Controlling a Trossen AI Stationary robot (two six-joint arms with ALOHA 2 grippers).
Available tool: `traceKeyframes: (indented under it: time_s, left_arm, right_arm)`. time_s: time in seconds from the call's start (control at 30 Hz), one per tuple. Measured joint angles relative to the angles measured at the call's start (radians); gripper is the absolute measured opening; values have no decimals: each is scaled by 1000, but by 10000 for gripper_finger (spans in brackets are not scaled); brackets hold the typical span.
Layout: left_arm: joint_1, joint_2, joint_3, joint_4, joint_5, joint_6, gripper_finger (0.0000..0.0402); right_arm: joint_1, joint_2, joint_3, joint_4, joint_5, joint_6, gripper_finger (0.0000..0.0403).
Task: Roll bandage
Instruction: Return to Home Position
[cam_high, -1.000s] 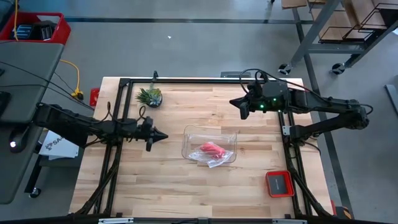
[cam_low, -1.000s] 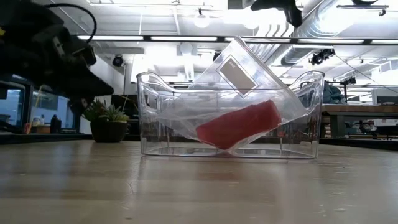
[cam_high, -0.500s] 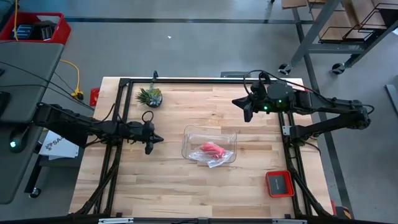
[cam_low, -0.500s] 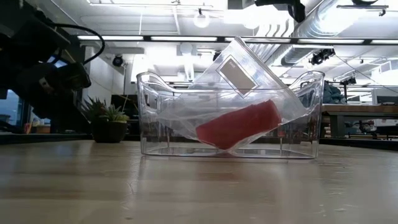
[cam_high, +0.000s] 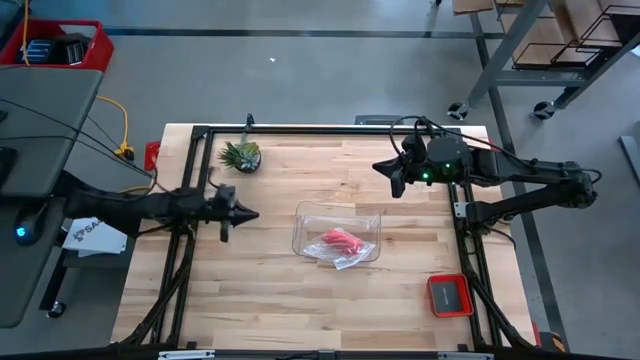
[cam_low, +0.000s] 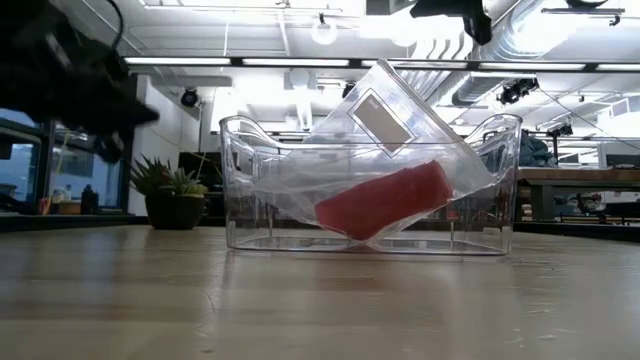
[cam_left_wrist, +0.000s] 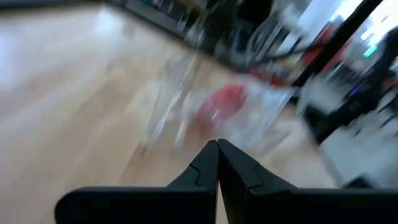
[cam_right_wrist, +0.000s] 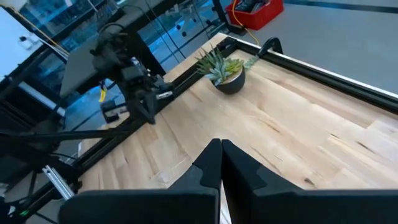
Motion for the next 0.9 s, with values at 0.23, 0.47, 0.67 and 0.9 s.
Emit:
traceKeyframes:
  time_s: [0.23, 0.47, 0.67, 0.9]
  left_arm:
    - [0, -239, 0, -2, 0, 0, 1]
    - [0, -251, 0, 49, 1, 0, 1]
    - [12, -250, 0, 32, 1, -1, 1]
    - [24, -250, 0, 18, 1, -1, 1]
  right_arm:
    - [0, 0, 0, 2, 0, -9, 0]
    - [0, 0, 0, -6, 0, -36, 0]
    - [15, -23, 0, -45, -38, -7, 0]
    - [125, -206, -269, 160, -51, 139, 0]
